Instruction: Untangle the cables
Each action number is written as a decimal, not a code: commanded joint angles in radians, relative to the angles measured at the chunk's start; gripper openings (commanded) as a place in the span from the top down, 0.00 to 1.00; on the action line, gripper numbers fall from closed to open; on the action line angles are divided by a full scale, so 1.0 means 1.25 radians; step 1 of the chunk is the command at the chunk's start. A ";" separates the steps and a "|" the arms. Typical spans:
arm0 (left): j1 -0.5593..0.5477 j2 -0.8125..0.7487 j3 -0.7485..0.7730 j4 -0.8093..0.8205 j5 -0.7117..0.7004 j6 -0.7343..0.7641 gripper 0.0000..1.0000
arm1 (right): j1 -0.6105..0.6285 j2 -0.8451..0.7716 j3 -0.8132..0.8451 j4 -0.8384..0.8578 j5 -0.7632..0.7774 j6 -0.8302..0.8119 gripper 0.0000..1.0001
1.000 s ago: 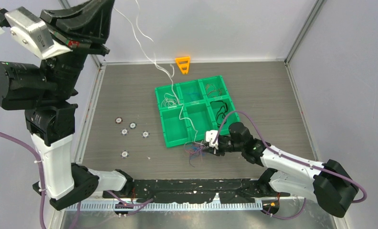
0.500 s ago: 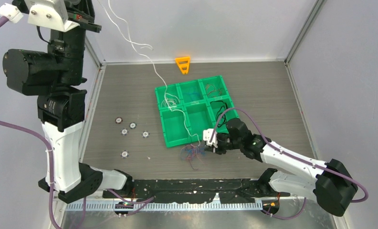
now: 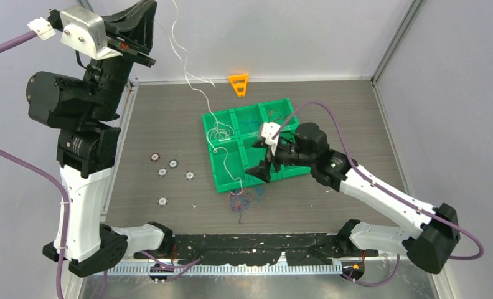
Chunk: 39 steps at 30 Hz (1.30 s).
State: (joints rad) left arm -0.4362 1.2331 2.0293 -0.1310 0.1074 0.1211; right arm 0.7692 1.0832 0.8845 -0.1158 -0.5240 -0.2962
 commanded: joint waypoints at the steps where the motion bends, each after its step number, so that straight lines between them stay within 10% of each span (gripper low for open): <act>1: 0.003 0.002 0.043 0.017 0.042 -0.057 1.00 | -0.001 0.094 0.069 0.166 0.010 0.133 0.07; 10: 0.003 -0.001 0.067 0.019 0.096 -0.131 1.00 | 0.059 0.225 0.172 0.263 -0.055 0.069 0.02; 17: 0.003 -0.024 0.038 -0.002 0.065 -0.113 1.00 | 0.073 0.259 0.215 0.224 0.003 0.016 0.91; 30: 0.018 -0.138 -0.262 -0.076 -0.058 -0.067 1.00 | 0.072 0.079 0.481 0.194 -0.056 0.260 0.95; 39: 0.025 -0.238 -0.532 -0.081 0.089 -0.165 1.00 | 0.066 0.077 0.352 0.214 0.011 0.186 0.95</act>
State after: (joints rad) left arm -0.4107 0.9932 1.4563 -0.2581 0.1177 -0.0261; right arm 0.8604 1.1160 1.4231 0.1360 -0.5884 -0.0151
